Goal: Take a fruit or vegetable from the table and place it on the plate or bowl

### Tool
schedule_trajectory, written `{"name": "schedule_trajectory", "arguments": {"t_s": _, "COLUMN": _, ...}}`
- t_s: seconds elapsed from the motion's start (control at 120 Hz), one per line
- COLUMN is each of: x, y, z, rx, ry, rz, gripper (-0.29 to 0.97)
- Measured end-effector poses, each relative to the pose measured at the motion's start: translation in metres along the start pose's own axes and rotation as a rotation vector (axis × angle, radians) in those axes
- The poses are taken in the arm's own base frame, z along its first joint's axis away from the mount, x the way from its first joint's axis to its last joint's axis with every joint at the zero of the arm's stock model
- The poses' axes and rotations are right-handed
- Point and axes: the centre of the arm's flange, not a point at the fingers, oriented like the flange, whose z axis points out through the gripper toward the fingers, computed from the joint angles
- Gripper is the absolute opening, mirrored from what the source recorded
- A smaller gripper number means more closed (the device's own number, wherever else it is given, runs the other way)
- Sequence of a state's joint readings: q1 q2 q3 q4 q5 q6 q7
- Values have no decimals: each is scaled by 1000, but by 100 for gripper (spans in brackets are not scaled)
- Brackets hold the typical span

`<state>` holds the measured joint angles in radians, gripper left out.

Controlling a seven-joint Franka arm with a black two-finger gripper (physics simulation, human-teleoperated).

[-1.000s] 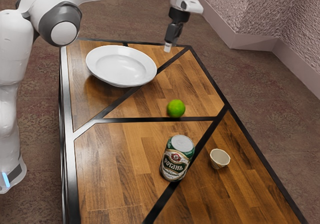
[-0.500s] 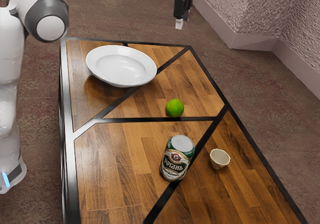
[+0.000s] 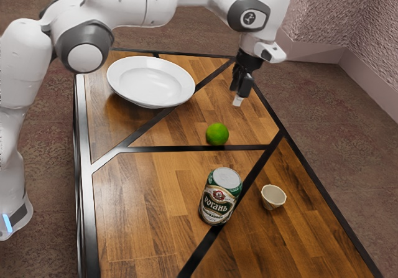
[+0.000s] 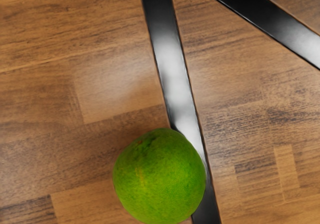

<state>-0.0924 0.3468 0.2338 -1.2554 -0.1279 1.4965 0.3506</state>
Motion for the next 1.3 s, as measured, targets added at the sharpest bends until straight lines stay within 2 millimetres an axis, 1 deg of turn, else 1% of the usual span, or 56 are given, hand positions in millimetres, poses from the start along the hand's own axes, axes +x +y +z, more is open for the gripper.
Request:
{"name": "schedule_trajectory", "arguments": {"t_s": 0.042, "x": 4, "y": -5, "z": 8, "rx": -2, "ry": 1, "rz": -34, "gripper": 68}}
{"name": "schedule_trajectory", "arguments": {"t_s": 0.1, "x": 9, "y": -5, "z": 19, "rx": -6, "ry": -1, "rz": -67, "gripper": 68}}
{"name": "schedule_trajectory", "arguments": {"t_s": 0.15, "x": 10, "y": -5, "z": 27, "rx": -17, "ry": -4, "rz": -96, "gripper": 68}}
{"name": "schedule_trajectory", "arguments": {"t_s": 0.267, "x": 10, "y": -4, "z": 56, "rx": -38, "ry": -29, "rz": -156, "gripper": 68}}
{"name": "schedule_trajectory", "arguments": {"t_s": 0.392, "x": 9, "y": -11, "z": 72, "rx": -43, "ry": -34, "rz": -217, "gripper": 68}}
{"name": "schedule_trajectory", "arguments": {"t_s": 0.558, "x": 10, "y": -13, "z": 82, "rx": -44, "ry": -29, "rz": -273, "gripper": 68}}
{"name": "schedule_trajectory", "arguments": {"t_s": 0.717, "x": 11, "y": -8, "z": 91, "rx": -49, "ry": -33, "rz": -305, "gripper": 68}}
{"name": "schedule_trajectory", "arguments": {"t_s": 1.125, "x": 11, "y": -12, "z": 119, "rx": -53, "ry": -51, "rz": -376, "gripper": 68}}
{"name": "schedule_trajectory", "arguments": {"t_s": 1.3, "x": 11, "y": -13, "z": 124, "rx": -53, "ry": -53, "rz": -394, "gripper": 68}}
